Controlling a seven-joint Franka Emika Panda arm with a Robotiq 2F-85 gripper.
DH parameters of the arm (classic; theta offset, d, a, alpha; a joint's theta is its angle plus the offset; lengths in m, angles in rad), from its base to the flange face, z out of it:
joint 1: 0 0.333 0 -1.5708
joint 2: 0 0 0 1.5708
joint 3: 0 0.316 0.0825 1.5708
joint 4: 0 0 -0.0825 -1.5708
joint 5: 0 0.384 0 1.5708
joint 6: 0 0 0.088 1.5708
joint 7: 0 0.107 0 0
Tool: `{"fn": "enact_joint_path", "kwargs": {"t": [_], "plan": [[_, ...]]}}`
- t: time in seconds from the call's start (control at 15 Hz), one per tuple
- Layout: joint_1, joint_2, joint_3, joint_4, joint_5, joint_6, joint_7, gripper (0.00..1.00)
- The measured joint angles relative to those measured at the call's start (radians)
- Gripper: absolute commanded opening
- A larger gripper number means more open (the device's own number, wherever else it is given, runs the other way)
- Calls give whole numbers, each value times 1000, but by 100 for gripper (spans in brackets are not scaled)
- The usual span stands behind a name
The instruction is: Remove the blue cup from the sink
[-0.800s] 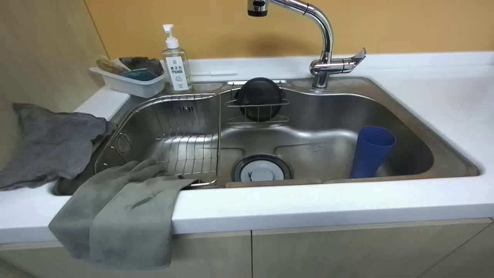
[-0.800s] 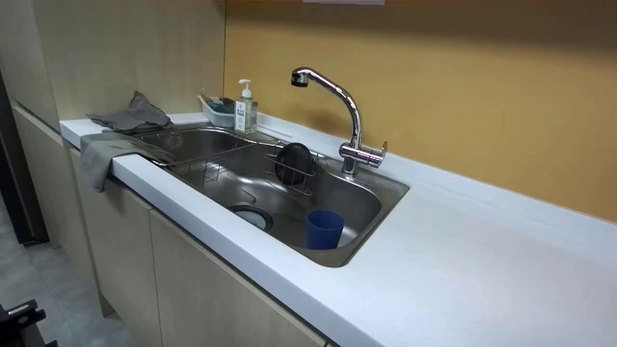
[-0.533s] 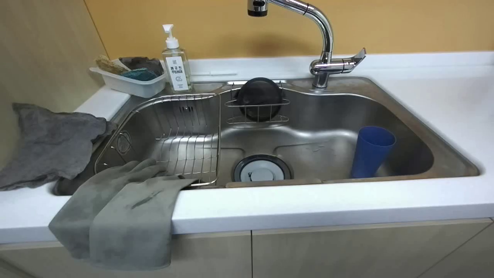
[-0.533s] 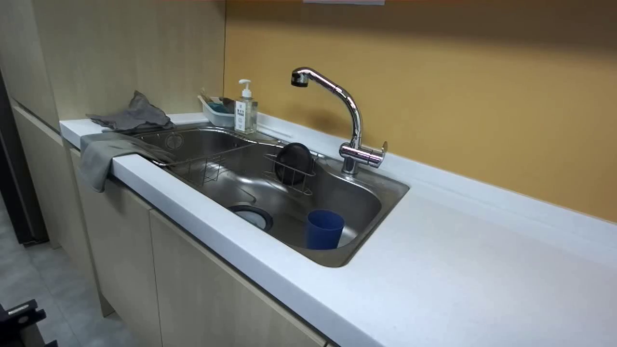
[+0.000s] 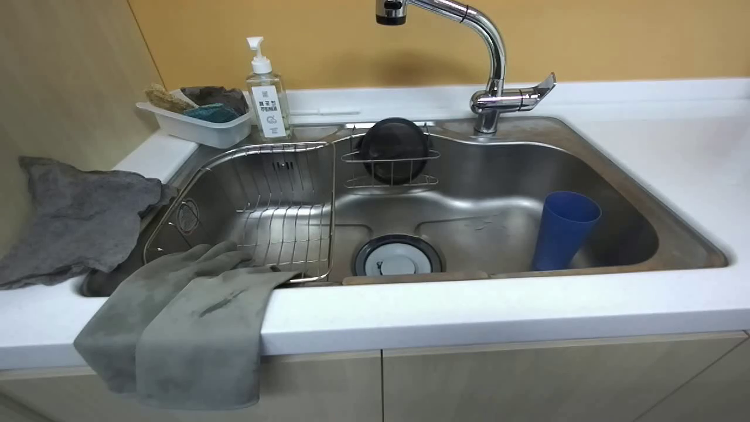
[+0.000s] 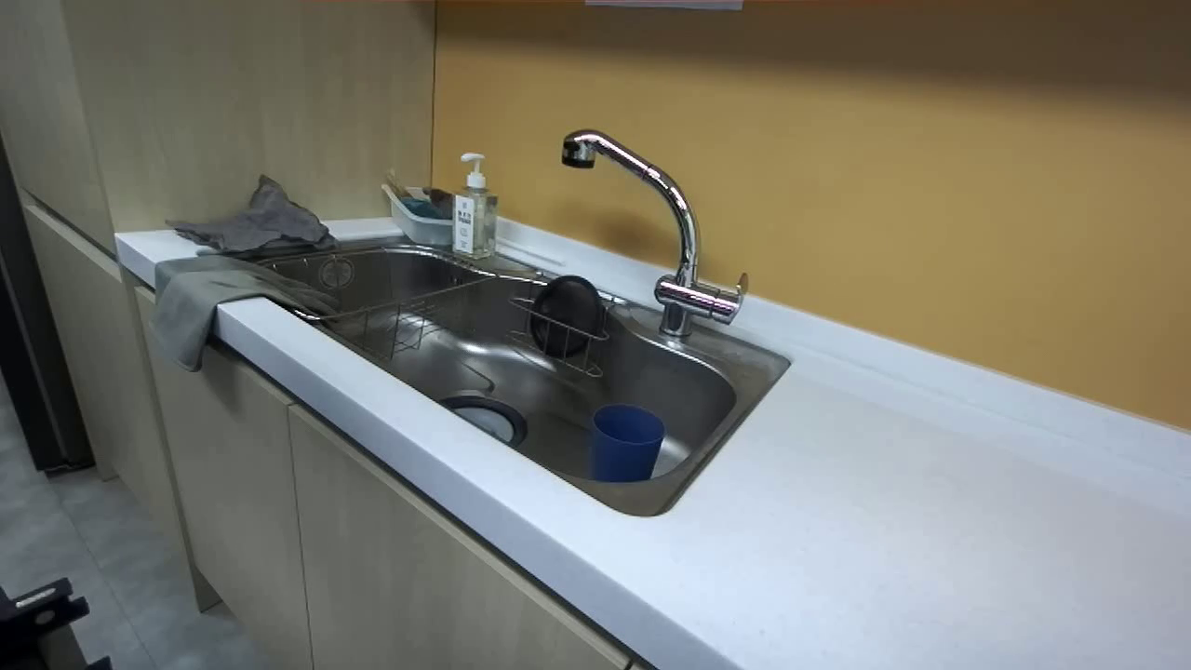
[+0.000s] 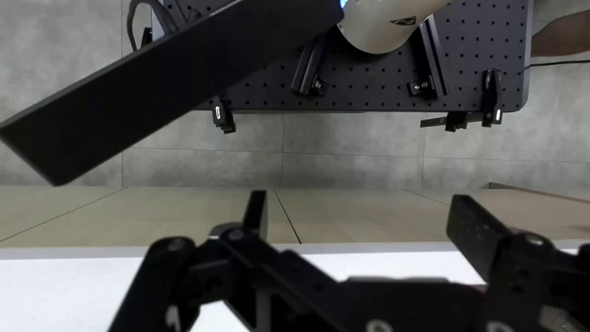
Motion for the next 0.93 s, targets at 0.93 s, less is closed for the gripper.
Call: {"fn": "enact_joint_path", "kwargs": {"t": [0.93], "plan": [[76,246,205,-21,1,486,125,100]]}}
